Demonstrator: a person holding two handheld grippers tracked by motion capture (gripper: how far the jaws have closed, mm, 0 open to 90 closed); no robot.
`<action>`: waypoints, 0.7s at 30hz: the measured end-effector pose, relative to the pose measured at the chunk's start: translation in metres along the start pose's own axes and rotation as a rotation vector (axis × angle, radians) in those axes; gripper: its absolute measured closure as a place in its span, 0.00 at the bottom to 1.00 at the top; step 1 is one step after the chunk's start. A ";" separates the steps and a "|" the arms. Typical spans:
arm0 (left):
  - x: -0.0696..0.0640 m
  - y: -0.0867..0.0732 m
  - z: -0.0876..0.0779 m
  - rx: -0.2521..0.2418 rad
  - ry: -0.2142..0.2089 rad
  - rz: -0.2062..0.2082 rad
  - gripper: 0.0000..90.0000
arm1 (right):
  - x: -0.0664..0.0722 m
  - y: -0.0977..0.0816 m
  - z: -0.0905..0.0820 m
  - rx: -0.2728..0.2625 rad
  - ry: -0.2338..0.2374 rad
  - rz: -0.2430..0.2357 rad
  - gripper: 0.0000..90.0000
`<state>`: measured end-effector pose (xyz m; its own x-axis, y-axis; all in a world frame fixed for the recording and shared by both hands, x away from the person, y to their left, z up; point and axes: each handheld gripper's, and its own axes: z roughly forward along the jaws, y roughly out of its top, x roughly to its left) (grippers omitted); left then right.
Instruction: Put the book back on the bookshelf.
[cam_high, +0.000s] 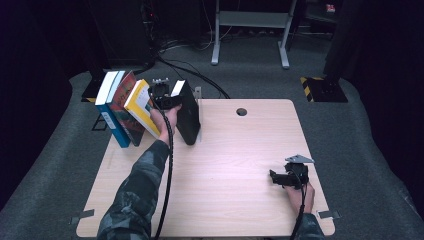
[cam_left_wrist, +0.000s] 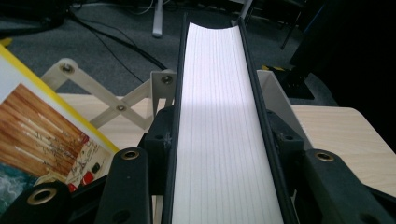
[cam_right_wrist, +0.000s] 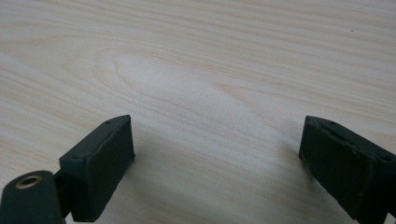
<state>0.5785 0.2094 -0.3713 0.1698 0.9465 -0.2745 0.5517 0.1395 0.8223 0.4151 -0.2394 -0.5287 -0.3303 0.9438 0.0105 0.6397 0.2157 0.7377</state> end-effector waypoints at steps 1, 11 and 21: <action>0.002 0.000 0.000 -0.003 0.000 -0.008 0.60 | 0.000 0.000 0.000 0.000 0.000 0.000 0.11; 0.001 0.005 -0.011 0.041 0.085 0.177 0.38 | 0.000 0.000 0.000 -0.002 0.002 -0.001 0.11; -0.004 -0.003 -0.041 -0.001 0.088 0.355 0.22 | 0.000 0.000 0.000 -0.002 0.002 0.000 0.11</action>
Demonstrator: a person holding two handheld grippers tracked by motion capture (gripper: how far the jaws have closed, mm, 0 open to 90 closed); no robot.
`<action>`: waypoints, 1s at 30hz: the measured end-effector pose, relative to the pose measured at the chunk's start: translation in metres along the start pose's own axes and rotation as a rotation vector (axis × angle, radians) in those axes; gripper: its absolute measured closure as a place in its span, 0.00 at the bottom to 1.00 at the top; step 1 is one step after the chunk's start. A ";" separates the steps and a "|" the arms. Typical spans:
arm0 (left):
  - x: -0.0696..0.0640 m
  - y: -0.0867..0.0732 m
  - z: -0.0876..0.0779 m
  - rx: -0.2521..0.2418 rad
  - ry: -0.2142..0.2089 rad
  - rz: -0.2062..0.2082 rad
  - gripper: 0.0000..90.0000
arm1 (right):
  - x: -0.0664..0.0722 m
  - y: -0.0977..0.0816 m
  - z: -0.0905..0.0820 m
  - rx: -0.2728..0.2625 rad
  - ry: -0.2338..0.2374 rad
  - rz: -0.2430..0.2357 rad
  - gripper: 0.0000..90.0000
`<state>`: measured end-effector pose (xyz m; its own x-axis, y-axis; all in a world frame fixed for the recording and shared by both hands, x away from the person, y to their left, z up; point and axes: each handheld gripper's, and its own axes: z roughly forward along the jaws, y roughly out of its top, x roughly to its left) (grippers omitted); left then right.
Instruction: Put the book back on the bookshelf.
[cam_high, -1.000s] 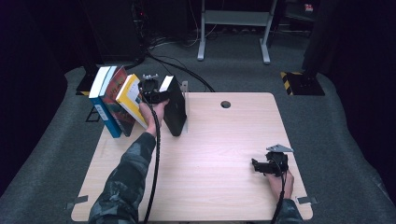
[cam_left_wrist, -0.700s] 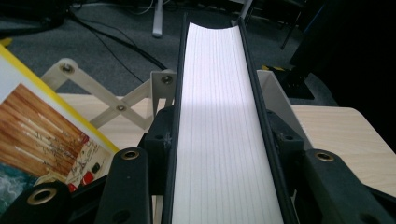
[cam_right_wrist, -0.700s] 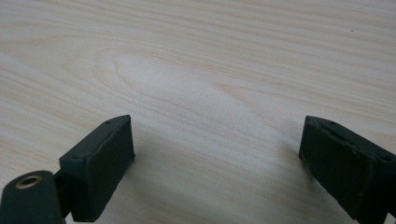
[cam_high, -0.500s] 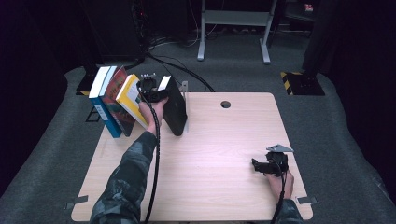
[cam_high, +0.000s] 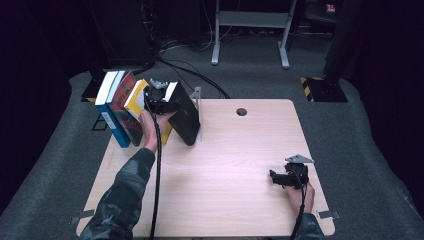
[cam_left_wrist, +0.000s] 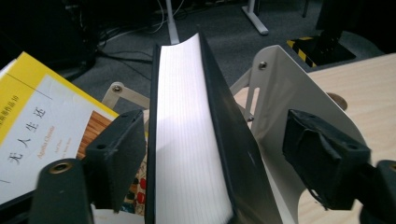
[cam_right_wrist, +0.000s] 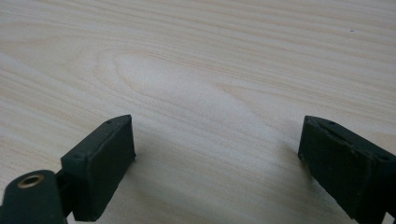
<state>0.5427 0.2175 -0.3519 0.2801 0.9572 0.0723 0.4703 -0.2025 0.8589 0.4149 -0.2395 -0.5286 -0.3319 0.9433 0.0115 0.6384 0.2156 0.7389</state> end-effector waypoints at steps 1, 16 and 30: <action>-0.001 -0.001 -0.003 -0.012 0.002 0.011 0.21 | 0.000 0.000 0.000 0.000 0.000 0.001 0.11; 0.001 -0.041 -0.040 -0.065 -0.072 -0.044 0.17 | 0.000 0.000 0.000 0.000 0.000 0.000 0.11; 0.003 -0.120 -0.047 0.018 -0.116 -0.061 0.16 | 0.000 0.000 0.000 0.002 -0.002 0.001 0.11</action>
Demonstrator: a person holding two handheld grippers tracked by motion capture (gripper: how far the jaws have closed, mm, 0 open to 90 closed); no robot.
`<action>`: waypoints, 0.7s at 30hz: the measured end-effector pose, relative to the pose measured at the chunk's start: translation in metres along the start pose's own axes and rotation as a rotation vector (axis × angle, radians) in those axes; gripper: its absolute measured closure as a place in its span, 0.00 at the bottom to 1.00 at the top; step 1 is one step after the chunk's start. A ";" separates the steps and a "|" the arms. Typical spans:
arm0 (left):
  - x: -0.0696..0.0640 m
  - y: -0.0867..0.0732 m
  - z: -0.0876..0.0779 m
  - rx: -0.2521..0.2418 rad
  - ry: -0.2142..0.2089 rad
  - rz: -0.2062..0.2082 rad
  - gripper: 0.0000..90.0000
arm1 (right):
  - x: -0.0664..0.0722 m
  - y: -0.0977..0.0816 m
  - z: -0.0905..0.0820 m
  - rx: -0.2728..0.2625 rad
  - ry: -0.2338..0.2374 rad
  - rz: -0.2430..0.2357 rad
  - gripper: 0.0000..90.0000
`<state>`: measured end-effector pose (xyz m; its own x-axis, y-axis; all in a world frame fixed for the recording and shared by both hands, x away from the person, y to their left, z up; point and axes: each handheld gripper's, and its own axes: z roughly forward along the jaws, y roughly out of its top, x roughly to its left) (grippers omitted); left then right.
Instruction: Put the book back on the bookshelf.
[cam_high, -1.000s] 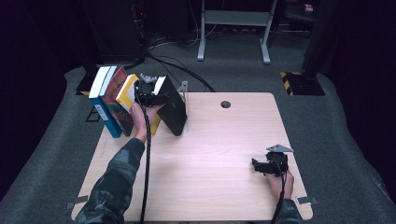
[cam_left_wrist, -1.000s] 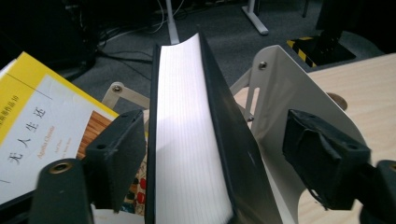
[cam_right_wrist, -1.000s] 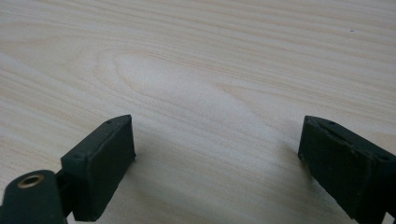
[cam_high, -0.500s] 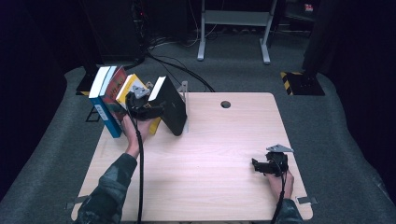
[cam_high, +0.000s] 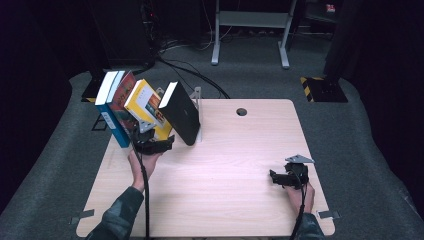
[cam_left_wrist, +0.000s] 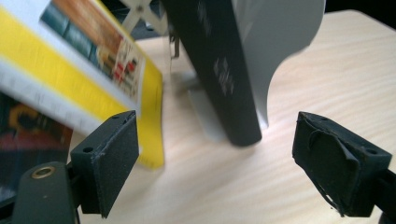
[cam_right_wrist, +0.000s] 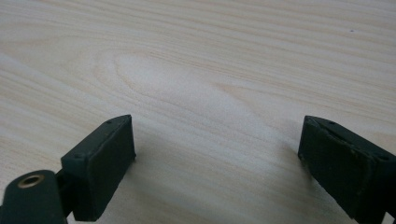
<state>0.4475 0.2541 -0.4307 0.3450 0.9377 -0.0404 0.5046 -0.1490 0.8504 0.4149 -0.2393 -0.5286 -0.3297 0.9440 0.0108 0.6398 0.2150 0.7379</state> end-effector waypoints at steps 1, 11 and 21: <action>0.001 -0.005 -0.002 0.003 -0.002 -0.005 0.16 | 0.000 0.000 0.000 0.000 0.000 0.000 0.11; 0.011 -0.070 -0.006 0.112 0.009 0.012 0.12 | 0.000 0.000 0.000 0.000 0.001 -0.002 0.11; 0.023 -0.105 -0.006 0.189 0.038 0.004 0.08 | 0.000 0.001 0.001 0.002 0.007 -0.006 0.10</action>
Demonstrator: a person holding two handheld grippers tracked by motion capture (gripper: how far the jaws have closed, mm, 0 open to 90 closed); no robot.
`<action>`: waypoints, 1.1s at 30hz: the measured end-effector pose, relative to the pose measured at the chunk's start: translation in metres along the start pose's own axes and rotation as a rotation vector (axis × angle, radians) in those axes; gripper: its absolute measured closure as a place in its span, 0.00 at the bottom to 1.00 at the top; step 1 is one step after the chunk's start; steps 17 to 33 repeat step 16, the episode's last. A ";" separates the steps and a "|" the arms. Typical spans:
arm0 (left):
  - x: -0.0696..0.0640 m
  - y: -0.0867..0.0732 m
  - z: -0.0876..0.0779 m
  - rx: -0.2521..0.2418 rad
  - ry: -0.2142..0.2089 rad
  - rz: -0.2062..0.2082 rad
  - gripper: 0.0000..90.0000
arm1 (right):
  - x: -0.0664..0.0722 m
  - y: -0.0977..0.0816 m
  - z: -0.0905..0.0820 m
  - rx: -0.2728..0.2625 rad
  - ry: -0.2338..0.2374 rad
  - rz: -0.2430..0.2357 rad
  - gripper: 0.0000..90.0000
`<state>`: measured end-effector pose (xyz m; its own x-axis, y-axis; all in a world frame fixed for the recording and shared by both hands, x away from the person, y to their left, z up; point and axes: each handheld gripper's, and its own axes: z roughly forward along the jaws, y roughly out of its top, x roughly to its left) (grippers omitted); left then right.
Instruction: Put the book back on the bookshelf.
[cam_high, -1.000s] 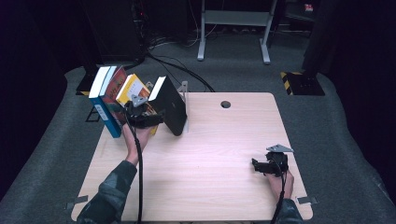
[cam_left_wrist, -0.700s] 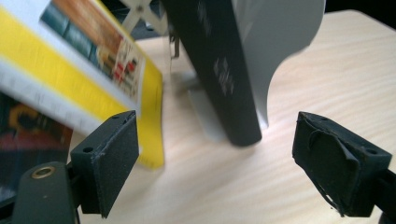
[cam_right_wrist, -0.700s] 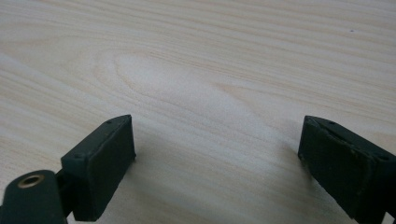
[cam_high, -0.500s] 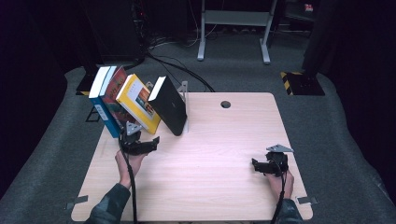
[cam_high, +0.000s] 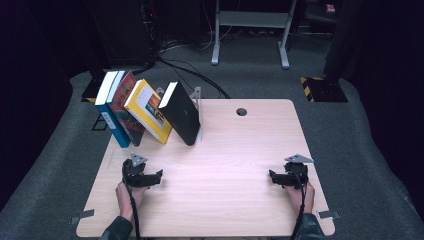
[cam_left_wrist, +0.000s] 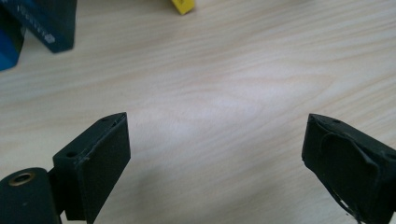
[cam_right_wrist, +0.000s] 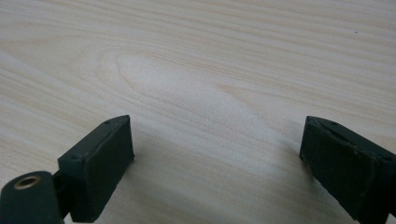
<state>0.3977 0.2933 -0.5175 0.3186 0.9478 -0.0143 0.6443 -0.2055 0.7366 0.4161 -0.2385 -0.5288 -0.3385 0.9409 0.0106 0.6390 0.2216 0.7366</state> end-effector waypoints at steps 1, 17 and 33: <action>0.002 -0.002 0.001 0.003 -0.003 -0.013 0.08 | 0.000 0.000 0.000 0.000 0.000 -0.001 0.10; 0.003 -0.014 0.006 -0.003 0.027 -0.006 0.05 | 0.001 0.000 0.001 0.007 -0.019 0.011 0.06; 0.003 -0.014 0.006 -0.003 0.027 -0.006 0.05 | 0.001 0.000 0.001 0.007 -0.019 0.011 0.06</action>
